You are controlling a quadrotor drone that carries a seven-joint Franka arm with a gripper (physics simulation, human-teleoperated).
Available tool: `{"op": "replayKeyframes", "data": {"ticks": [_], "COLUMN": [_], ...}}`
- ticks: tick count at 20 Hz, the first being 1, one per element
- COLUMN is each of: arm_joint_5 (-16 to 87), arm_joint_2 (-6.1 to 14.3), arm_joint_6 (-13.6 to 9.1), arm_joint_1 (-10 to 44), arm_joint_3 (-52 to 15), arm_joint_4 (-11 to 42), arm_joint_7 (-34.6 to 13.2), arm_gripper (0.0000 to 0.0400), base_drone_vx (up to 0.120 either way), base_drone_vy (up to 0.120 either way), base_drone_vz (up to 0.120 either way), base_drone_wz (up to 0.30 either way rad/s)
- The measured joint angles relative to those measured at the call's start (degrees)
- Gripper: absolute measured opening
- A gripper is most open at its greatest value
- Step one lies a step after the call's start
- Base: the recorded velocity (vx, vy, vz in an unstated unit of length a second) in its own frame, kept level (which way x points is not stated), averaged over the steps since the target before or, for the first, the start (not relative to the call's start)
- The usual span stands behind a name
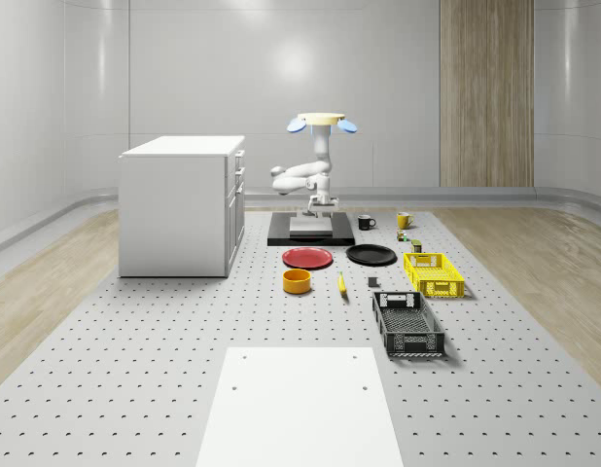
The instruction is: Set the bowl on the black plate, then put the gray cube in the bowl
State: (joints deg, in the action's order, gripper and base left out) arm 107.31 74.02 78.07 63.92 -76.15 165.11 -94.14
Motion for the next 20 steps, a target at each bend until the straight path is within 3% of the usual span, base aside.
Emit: {"op": "replayKeyframes", "data": {"ticks": [3,18,20], "arm_joint_5": [-0.31,-1.67,-1.84], "arm_joint_2": [0.65,3.63,4.0], "arm_joint_6": [0.61,3.38,3.71], "arm_joint_1": [0.18,0.96,1.05], "arm_joint_3": [-0.15,-0.81,-0.88], "arm_joint_4": [-0.04,-0.21,-0.23], "arm_joint_7": [-0.16,-0.87,-0.95], "arm_gripper": [0.04,0.04,0.04], "base_drone_vx": [0.12,0.12,0.12], "base_drone_vy": [0.0,0.0,-0.12], "base_drone_vz": [-0.093,0.0,0.0], "base_drone_wz": [0.0,0.0,0.0]}}
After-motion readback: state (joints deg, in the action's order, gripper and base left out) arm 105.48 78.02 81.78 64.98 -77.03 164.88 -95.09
